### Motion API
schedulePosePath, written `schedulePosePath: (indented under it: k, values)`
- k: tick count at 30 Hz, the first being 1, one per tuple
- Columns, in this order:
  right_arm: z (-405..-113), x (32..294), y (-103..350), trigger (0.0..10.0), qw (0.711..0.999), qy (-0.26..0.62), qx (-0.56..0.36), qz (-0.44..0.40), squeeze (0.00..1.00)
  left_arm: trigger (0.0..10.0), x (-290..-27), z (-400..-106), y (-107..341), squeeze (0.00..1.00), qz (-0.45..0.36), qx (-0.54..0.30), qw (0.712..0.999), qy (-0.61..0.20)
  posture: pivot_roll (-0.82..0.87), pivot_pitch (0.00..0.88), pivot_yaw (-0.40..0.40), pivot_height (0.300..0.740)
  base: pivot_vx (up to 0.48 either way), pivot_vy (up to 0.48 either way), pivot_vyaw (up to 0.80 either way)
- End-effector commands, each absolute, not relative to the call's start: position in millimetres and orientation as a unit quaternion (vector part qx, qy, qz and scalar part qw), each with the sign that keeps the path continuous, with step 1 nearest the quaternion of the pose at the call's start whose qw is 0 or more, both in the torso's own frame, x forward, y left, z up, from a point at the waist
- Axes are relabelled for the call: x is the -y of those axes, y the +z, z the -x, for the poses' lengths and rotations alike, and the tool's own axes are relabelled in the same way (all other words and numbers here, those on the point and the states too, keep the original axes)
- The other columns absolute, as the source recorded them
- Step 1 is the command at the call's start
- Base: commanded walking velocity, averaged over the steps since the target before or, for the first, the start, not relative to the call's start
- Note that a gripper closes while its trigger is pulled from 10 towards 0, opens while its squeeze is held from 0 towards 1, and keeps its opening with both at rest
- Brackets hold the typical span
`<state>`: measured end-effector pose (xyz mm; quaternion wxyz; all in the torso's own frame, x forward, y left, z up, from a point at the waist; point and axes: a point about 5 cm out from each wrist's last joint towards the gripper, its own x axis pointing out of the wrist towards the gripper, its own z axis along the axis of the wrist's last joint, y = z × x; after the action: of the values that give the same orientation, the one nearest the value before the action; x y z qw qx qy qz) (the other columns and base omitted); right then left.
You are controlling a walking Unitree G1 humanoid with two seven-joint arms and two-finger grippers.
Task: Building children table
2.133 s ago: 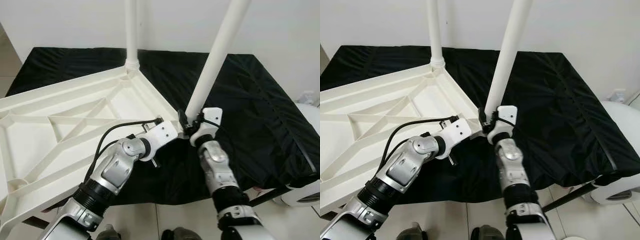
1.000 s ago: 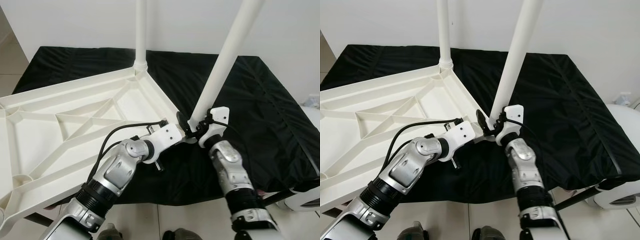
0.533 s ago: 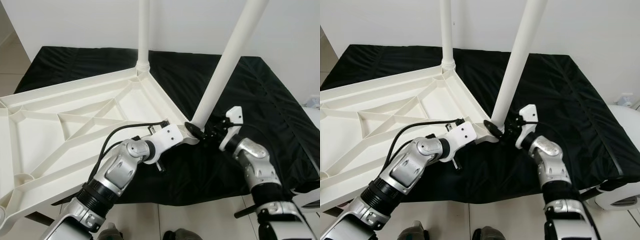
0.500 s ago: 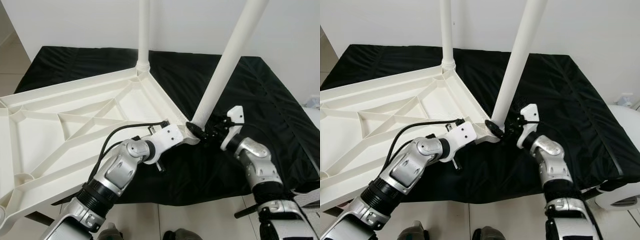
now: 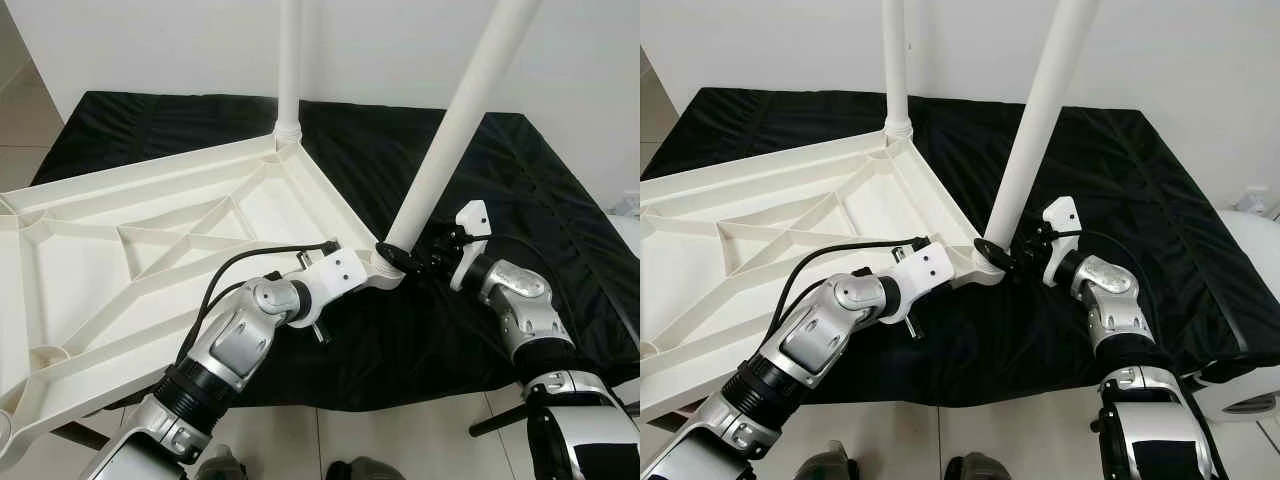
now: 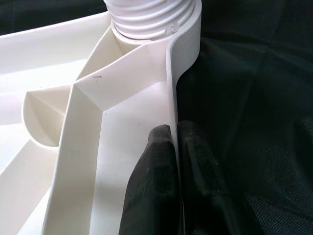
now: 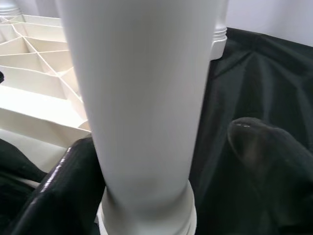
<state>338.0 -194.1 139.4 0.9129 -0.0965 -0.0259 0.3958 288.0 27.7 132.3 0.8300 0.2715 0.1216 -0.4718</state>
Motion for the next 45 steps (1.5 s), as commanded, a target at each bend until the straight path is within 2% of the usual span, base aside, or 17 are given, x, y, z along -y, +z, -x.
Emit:
schedulePosePath:
  k: [1,16,17,18,19,30,37,45]
  values:
    - [-339,198,141,0.0,0.913,0.395,0.028,0.102,0.0,10.0,-18,-286,143,0.0,-0.272,-0.088,0.825,-0.487,-0.01,0.0,-0.058,0.74,0.0,0.0,0.0]
    - [-334,200,129,0.0,0.912,0.401,0.013,0.08,0.0,10.0,-18,-285,142,0.0,-0.272,-0.089,0.823,-0.491,-0.01,0.0,-0.05,0.74,0.0,0.0,0.0]
    - [-334,201,128,8.6,0.914,0.397,0.012,0.08,0.0,10.0,-18,-285,142,0.0,-0.273,-0.09,0.823,-0.491,-0.01,0.0,-0.05,0.74,0.0,0.0,0.0]
    - [-334,201,128,8.6,0.914,0.397,0.012,0.08,0.0,10.0,-18,-285,142,0.0,-0.273,-0.09,0.823,-0.491,-0.01,0.0,-0.05,0.74,0.0,0.0,0.0]
    - [-334,201,126,10.0,0.916,0.394,0.01,0.078,0.0,10.0,-18,-284,142,0.0,-0.273,-0.09,0.822,-0.491,-0.01,0.0,-0.05,0.74,0.0,0.0,0.0]
    - [-333,194,122,10.0,0.931,0.362,0.019,0.036,0.0,10.0,-19,-284,141,0.0,-0.274,-0.091,0.822,-0.491,-0.01,0.0,-0.055,0.74,0.0,0.0,0.0]
    - [-328,171,119,10.0,0.952,0.302,0.05,0.003,0.0,10.0,-19,-283,141,0.0,-0.275,-0.092,0.821,-0.492,-0.01,0.0,-0.05,0.74,0.0,0.0,0.0]
    - [-330,159,124,10.0,0.965,0.252,0.072,0.004,0.0,10.0,-18,-283,141,0.0,-0.275,-0.09,0.82,-0.494,-0.01,0.0,-0.056,0.74,0.0,0.0,0.0]
